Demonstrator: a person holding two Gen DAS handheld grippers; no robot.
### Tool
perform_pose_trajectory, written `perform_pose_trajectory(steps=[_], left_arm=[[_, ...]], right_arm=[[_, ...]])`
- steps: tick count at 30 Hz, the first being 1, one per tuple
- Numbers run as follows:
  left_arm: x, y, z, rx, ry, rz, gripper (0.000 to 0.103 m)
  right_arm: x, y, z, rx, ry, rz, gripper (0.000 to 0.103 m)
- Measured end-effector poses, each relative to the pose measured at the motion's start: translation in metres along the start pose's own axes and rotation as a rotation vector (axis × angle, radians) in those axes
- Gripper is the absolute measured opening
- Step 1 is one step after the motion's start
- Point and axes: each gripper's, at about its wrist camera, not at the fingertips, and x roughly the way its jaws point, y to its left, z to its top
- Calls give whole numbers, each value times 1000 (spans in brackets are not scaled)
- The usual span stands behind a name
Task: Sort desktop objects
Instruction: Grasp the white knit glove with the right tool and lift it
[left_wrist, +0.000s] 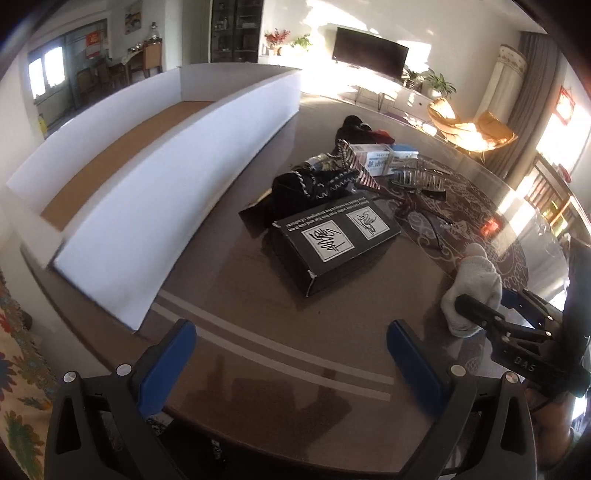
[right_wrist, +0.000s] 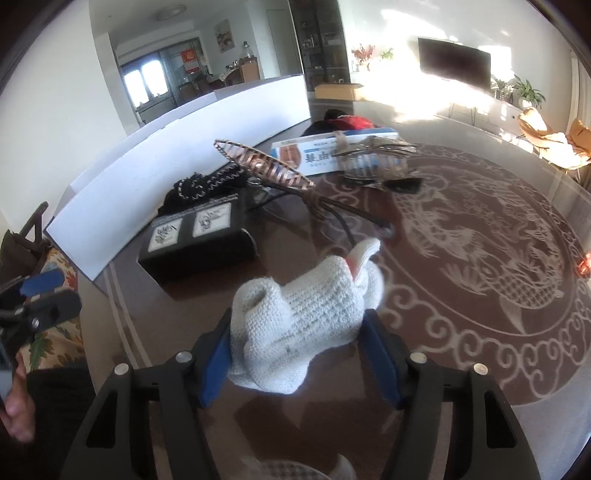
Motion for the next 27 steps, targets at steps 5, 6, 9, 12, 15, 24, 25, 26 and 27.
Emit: perform_pose_trajectory(steps=[5,6,9,12,15,24,25,26,27], left_arm=[[53,-4,32,103,92,31,103],[59,-3,36,105,104,20,103],[69,-7,45,136,92,-10,103],[75,-17,52,171,73,-43,103],[81,-35,50,217,98,-85,103],[75,-82,26,376,66,-67,103],[77,-82,29,343,66,-60,103],[80,-82,32,305,71,-56,103],[81,-84,34,282,64,-37,103]], right_arm=[[-33,-52,-26,40,9,-7,68],[-38,-56,-29,47,3,-7,68],[-42,-67,-36,84,-15,5,71],[-42,-69,-36,113,-20,4,73],[-43,-70,-33,123,-22,6,74],[-52,-77,-43,72,-9,-88,92],[-52,-79,-43,76,-4,-89,93],[-51,-81,-42,83,-2,-85,93],[-51,-82,-43,87,-3,-83,94]])
